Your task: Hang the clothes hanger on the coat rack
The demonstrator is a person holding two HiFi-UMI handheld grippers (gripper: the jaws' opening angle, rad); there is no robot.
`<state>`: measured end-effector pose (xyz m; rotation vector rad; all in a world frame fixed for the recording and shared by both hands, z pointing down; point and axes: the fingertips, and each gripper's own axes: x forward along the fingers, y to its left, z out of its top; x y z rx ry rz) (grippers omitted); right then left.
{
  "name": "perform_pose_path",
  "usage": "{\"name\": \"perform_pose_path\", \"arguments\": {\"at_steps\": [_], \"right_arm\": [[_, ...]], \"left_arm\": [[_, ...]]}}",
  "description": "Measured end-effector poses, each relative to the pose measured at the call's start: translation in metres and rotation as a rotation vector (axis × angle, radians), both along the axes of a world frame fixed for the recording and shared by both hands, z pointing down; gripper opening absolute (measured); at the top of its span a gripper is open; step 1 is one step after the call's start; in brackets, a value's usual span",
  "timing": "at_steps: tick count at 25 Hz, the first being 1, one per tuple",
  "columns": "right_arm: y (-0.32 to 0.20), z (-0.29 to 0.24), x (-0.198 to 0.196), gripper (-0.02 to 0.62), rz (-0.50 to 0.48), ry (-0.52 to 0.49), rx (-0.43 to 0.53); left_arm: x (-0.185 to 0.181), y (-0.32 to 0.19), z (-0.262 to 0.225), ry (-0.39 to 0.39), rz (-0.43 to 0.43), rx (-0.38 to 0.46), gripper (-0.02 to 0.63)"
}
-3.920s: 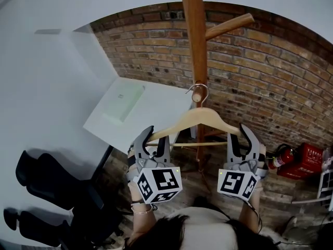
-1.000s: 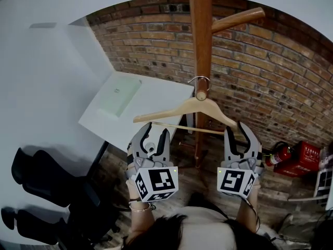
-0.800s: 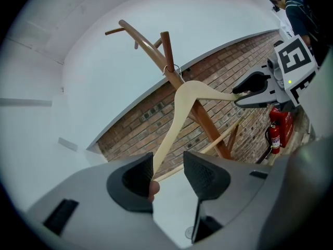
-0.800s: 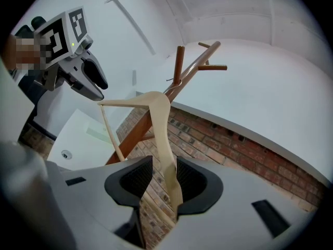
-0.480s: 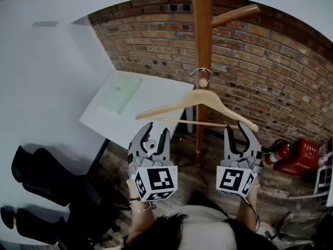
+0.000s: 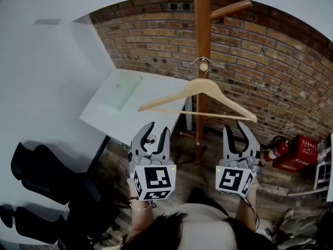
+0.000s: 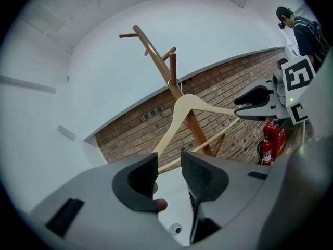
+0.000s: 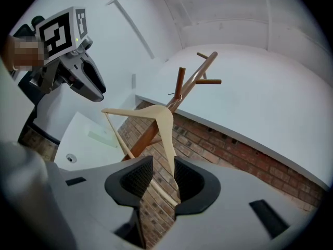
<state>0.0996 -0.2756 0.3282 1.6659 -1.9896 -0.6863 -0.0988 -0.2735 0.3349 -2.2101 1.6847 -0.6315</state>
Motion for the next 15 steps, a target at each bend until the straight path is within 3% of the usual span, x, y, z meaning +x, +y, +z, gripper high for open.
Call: {"name": "perform_pose_path", "arguments": {"at_steps": [5, 15], "right_arm": [[0.013, -0.001, -0.005, 0.143, -0.004, -0.017, -0.003], [0.042, 0.004, -0.012, 0.14, -0.021, -0.089, -0.031]], "left_arm": [[-0.002, 0.013, 0.001, 0.006, 0.011, -0.004, 0.135], [-0.006, 0.034, 0.006, 0.094, 0.017, -0.016, 0.101]]}}
